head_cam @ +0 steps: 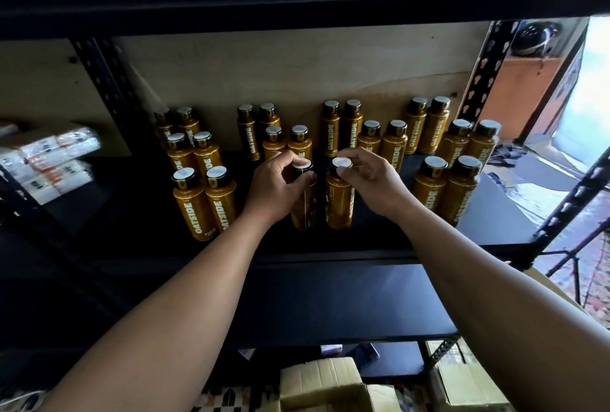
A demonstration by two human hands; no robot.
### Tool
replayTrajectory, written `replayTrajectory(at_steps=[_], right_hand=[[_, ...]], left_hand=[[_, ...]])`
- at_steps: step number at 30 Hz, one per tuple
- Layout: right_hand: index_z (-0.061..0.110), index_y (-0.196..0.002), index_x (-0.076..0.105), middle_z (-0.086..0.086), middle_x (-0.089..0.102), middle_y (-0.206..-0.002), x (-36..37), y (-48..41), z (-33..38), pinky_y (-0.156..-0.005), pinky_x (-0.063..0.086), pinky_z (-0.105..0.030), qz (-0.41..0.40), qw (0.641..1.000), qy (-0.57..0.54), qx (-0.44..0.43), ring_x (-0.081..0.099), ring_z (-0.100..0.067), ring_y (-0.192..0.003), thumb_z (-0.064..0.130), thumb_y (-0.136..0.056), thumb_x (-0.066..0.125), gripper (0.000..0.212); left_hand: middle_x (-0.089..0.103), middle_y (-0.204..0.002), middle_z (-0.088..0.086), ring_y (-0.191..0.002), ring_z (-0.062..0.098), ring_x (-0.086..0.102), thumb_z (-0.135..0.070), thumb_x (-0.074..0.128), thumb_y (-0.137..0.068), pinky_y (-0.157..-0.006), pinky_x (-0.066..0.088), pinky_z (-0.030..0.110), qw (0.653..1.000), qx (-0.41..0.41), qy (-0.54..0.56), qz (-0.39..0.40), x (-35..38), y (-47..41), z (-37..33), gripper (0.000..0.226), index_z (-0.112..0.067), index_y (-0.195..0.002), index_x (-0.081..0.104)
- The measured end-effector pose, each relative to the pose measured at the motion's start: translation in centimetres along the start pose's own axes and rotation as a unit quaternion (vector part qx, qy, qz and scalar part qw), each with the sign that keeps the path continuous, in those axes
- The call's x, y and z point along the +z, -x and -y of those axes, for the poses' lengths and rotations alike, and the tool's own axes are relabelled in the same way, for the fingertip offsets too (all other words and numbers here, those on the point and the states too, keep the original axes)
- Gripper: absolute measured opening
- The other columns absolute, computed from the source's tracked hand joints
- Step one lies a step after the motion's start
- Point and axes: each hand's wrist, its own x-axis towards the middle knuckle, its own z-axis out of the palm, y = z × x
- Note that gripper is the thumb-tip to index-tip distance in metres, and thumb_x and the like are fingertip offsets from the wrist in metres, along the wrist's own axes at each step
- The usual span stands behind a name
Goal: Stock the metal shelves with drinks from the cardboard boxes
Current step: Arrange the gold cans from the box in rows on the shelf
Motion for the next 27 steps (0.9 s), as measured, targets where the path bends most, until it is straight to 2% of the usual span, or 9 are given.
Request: replayTrajectory(at_steps=[4, 6, 9, 12, 16, 18, 22, 25, 27], right_hand=[[0.043, -0.130, 0.063, 0.013, 0.062, -0.132, 0.4, 0.0, 0.1, -0.092, 0.050, -0.022, -0.003, 1.000, 0.016, -0.009, 0.059, -0.009, -0.123, 0.039, -0.099, 0.065, 0.031], [0.044, -0.135, 0.061, 0.011, 0.059, -0.141, 0.5, 0.1, -0.3, -0.104, 0.050, -0.031, 0.003, 1.000, 0.006, -0.005, 0.056, -0.011, -0.130, 0.038, -0.100, 0.065, 0.036], [0.052, -0.142, 0.051, 0.012, 0.049, -0.155, 0.3, 0.4, -0.7, -0.113, 0.043, -0.039, 0.036, 0.998, -0.045, 0.009, 0.047, -0.013, -0.141, 0.024, -0.100, 0.065, 0.052], [0.050, -0.145, 0.048, 0.012, 0.043, -0.158, 0.1, 0.8, -0.9, -0.108, 0.044, -0.029, 0.057, 0.998, -0.019, 0.000, 0.041, -0.011, -0.145, 0.006, -0.097, 0.066, 0.067], [0.043, -0.150, 0.045, 0.016, 0.040, -0.157, 0.1, 1.1, -1.2, -0.090, 0.046, -0.014, 0.042, 0.999, 0.023, -0.010, 0.038, -0.004, -0.134, 0.012, -0.096, 0.071, 0.068], [0.043, -0.148, 0.047, 0.022, 0.042, -0.149, 0.1, 0.9, -1.2, -0.087, 0.050, -0.017, 0.030, 0.998, 0.049, -0.015, 0.042, -0.005, -0.132, 0.018, -0.093, 0.075, 0.067], [0.043, -0.143, 0.050, 0.021, 0.049, -0.143, 0.1, 0.6, -1.5, -0.098, 0.057, -0.037, 0.026, 0.997, 0.069, -0.037, 0.053, -0.006, -0.128, 0.023, -0.090, 0.079, 0.064], [0.044, -0.144, 0.049, 0.015, 0.049, -0.150, -0.1, 0.6, -1.6, -0.106, 0.052, -0.038, 0.040, 0.998, 0.049, -0.030, 0.047, -0.012, -0.139, 0.019, -0.094, 0.074, 0.062], [0.043, -0.146, 0.048, 0.012, 0.049, -0.152, -0.3, 0.6, -1.7, -0.109, 0.049, -0.038, 0.052, 0.998, 0.036, -0.027, 0.045, -0.014, -0.142, 0.015, -0.095, 0.072, 0.063]], left_hand=[[0.064, -0.130, -0.007, -0.115, 0.002, 0.053, -0.031, 0.070, -0.094, -0.098, 0.048, 0.026, 1.000, 0.003, 0.010, 0.017, -0.2, 0.1, -0.2, 0.025, -0.024, -0.118, 0.070], [0.056, -0.140, -0.004, -0.117, 0.002, 0.049, -0.032, 0.072, -0.092, -0.094, 0.044, 0.016, 1.000, 0.005, 0.010, 0.014, -0.3, 0.1, -0.1, 0.028, -0.024, -0.119, 0.071], [0.050, -0.143, -0.001, -0.118, 0.011, 0.053, -0.040, 0.079, -0.086, -0.092, 0.049, 0.027, 0.999, 0.011, -0.006, 0.031, -0.5, 0.1, 0.4, 0.041, -0.028, -0.123, 0.068], [0.052, -0.144, -0.004, -0.128, 0.014, 0.049, -0.042, 0.080, -0.084, -0.097, 0.045, 0.030, 0.998, 0.012, -0.022, 0.066, -0.4, 0.6, 0.8, 0.055, -0.033, -0.135, 0.058], [0.051, -0.146, -0.003, -0.134, 0.017, 0.045, -0.029, 0.078, -0.087, -0.103, 0.043, 0.034, 0.997, 0.026, -0.037, 0.070, -0.3, 0.9, 1.1, 0.059, -0.032, -0.140, 0.053], [0.050, -0.145, 0.000, -0.134, 0.018, 0.045, -0.024, 0.077, -0.089, -0.101, 0.043, 0.033, 0.996, 0.025, -0.041, 0.075, -0.5, 0.8, 1.1, 0.058, -0.033, -0.141, 0.052], [0.053, -0.146, -0.005, -0.134, 0.013, 0.046, -0.026, 0.077, -0.088, -0.104, 0.043, 0.031, 0.996, 0.029, -0.024, 0.081, -0.8, 0.7, 1.0, 0.057, -0.032, -0.139, 0.053], [0.057, -0.141, -0.007, -0.127, 0.007, 0.048, -0.032, 0.080, -0.086, -0.096, 0.039, 0.020, 0.996, 0.038, -0.034, 0.069, -0.7, 0.7, 0.7, 0.056, -0.030, -0.135, 0.055], [0.059, -0.139, -0.006, -0.126, 0.010, 0.051, -0.034, 0.080, -0.086, -0.095, 0.041, 0.022, 0.996, 0.045, -0.050, 0.055, -0.5, 0.6, 0.5, 0.054, -0.027, -0.133, 0.056]])
